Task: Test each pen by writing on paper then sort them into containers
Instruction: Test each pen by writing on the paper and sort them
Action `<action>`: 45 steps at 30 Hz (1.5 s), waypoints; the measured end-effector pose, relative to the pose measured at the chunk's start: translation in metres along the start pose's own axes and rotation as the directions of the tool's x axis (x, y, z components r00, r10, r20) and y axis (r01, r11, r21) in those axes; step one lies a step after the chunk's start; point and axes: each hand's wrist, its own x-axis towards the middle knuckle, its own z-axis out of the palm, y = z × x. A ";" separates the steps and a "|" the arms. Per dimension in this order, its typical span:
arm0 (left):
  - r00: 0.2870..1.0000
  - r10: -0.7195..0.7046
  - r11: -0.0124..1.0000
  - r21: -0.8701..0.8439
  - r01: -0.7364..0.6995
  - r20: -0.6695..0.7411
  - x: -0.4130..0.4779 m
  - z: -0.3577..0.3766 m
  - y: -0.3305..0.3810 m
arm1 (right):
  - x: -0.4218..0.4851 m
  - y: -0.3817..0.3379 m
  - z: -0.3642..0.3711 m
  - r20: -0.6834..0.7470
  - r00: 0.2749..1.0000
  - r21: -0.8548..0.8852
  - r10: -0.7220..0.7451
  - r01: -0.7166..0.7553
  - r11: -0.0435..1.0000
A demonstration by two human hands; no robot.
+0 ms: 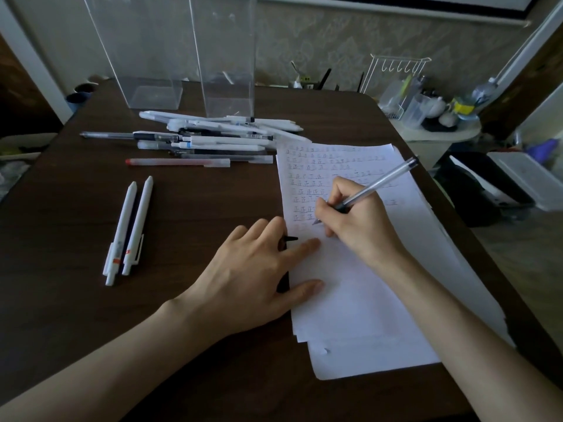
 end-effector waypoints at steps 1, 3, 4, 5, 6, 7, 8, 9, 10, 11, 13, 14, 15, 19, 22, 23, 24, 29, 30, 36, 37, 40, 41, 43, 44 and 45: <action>1.000 -0.003 1.000 0.000 0.003 0.006 0.000 0.000 0.000 | 0.000 0.001 0.000 0.006 1.000 -0.007 -0.003 0.003 1.000; 1.000 -0.009 1.000 -0.008 0.009 0.008 0.001 0.000 0.000 | 0.001 0.002 0.001 0.007 1.000 -0.028 -0.016 0.016 0.999; 1.000 -0.014 1.000 -0.016 0.014 0.009 0.000 0.001 0.000 | 0.001 0.003 0.001 -0.002 1.000 -0.037 -0.027 0.027 0.999; 1.000 -0.019 1.000 -0.021 0.019 0.014 0.000 0.001 0.000 | 0.001 0.002 0.001 -0.012 0.999 -0.038 -0.036 0.036 0.999; 0.999 -0.025 0.999 -0.023 0.025 0.020 0.001 0.000 0.001 | 0.001 0.002 0.000 -0.020 0.999 -0.032 -0.039 0.039 0.999; 0.999 -0.031 0.999 -0.025 0.031 0.024 0.001 0.000 0.001 | 0.001 0.001 0.000 -0.021 0.999 -0.021 -0.038 0.038 0.999; 0.999 -0.035 0.999 -0.027 0.036 0.027 0.001 -0.001 0.001 | 0.001 0.000 0.000 -0.017 0.999 -0.015 -0.035 0.035 0.999; 0.999 -0.038 0.999 -0.029 0.038 0.030 0.001 -0.001 0.001 | 0.000 -0.001 0.000 -0.012 0.999 -0.013 -0.033 0.033 0.999; 0.999 -0.037 0.999 -0.028 0.038 0.030 0.001 -0.001 0.001 | 0.000 -0.001 0.000 -0.006 1.000 -0.012 -0.030 0.030 0.999; 0.999 -0.037 0.999 -0.028 0.038 0.028 0.001 -0.001 0.000 | 0.000 -0.002 0.000 -0.001 1.000 -0.008 -0.025 0.025 1.000; 0.999 -0.037 0.999 -0.029 0.038 0.027 0.001 -0.001 0.001 | 0.000 -0.002 -0.001 0.003 1.000 0.005 -0.017 0.017 1.000; 0.999 -0.037 0.999 -0.030 0.037 0.025 0.001 -0.001 0.001 | 0.000 -0.002 -0.001 0.000 1.000 0.012 -0.015 0.015 1.000; 0.999 -0.036 0.999 -0.031 0.037 0.020 0.001 -0.001 0.001 | 0.000 -0.002 0.000 -0.006 1.000 0.017 -0.016 0.016 1.000; 0.999 -0.031 0.999 -0.033 0.031 0.011 0.002 0.000 0.001 | 0.000 -0.001 -0.001 -0.012 1.000 0.013 -0.020 0.021 1.000; 0.999 -0.035 0.999 -0.038 0.035 0.008 0.001 -0.001 0.001 | 0.000 -0.001 -0.001 0.006 1.000 0.002 -0.015 0.015 1.000; 0.999 -0.034 0.999 -0.039 0.034 0.006 0.001 -0.001 0.001 | 0.000 0.000 -0.001 0.015 1.000 -0.006 -0.015 0.015 1.000; 0.999 -0.033 0.999 -0.041 0.033 0.004 0.002 -0.001 0.002 | 0.000 0.000 0.000 0.020 1.000 -0.012 -0.017 0.017 1.000; 1.000 -0.017 0.999 -0.038 0.017 -0.004 0.001 -0.001 0.001 | -0.001 -0.001 -0.001 0.031 0.999 -0.006 -0.014 0.014 1.000; 1.000 -0.015 0.999 -0.034 0.015 -0.001 0.001 -0.001 0.001 | -0.001 -0.001 0.000 0.036 0.999 -0.012 -0.014 0.014 1.000; 0.993 -0.112 0.945 -0.312 0.094 -0.040 0.002 -0.005 0.002 | 0.000 -0.001 -0.003 -0.031 0.999 -0.018 0.008 -0.009 1.000; 0.985 -0.160 0.915 -0.384 0.126 -0.057 0.003 -0.006 0.000 | 0.000 -0.002 -0.005 -0.030 0.999 0.028 0.012 -0.011 1.000; 0.944 -0.327 0.815 -0.520 0.256 -0.048 0.007 -0.009 -0.005 | -0.001 -0.010 -0.006 -0.005 1.000 0.170 0.005 -0.004 0.985; 0.926 -0.373 0.779 -0.561 0.279 -0.058 0.008 -0.011 -0.006 | -0.001 -0.013 -0.005 0.006 1.000 0.217 -0.003 0.002 0.976; 0.900 -0.432 0.716 -0.629 0.303 -0.058 0.009 -0.015 -0.006 | 0.000 -0.019 -0.005 0.015 1.000 0.330 -0.023 0.017 0.944; 0.894 -0.444 0.693 -0.654 0.305 -0.053 0.009 -0.017 -0.006 | -0.001 -0.021 -0.007 0.022 0.999 0.407 -0.031 0.019 0.913; 0.892 -0.448 0.686 -0.663 0.298 -0.062 0.008 -0.018 -0.005 | -0.001 -0.023 -0.008 0.038 0.999 0.483 -0.034 0.012 0.875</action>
